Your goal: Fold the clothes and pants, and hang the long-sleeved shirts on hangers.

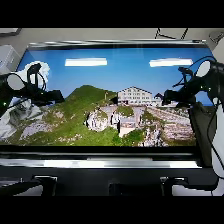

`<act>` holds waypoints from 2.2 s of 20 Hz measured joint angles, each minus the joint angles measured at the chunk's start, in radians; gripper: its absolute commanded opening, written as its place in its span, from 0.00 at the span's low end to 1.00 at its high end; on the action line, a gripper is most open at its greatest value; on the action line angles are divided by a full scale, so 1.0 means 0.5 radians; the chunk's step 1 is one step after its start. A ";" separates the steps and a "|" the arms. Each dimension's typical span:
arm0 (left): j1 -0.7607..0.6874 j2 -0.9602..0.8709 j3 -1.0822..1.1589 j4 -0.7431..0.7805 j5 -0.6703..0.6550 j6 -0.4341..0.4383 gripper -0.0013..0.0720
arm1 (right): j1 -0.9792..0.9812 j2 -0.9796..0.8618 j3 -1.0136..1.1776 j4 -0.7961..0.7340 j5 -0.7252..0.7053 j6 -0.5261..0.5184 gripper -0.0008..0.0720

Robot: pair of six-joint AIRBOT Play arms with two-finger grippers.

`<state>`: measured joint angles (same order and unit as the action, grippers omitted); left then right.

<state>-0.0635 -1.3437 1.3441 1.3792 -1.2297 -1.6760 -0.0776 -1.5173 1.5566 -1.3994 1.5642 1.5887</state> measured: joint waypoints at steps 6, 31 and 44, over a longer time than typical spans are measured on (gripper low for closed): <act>0.000 0.000 0.000 0.000 0.001 0.000 0.99 | 0.000 0.000 0.000 0.000 0.000 0.000 0.94; 0.790 -0.120 0.174 0.540 0.201 -0.319 1.00 | 0.001 -0.014 -0.001 -0.088 -0.387 -0.021 0.93; 1.537 -0.672 0.131 -0.341 0.224 0.317 0.20 | 0.001 -0.024 -0.001 0.249 -0.238 0.027 0.93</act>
<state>0.7048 -1.6798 1.4097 1.2087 -1.1179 -1.5177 -0.0772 -1.5295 1.5562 -1.2747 1.4452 1.6020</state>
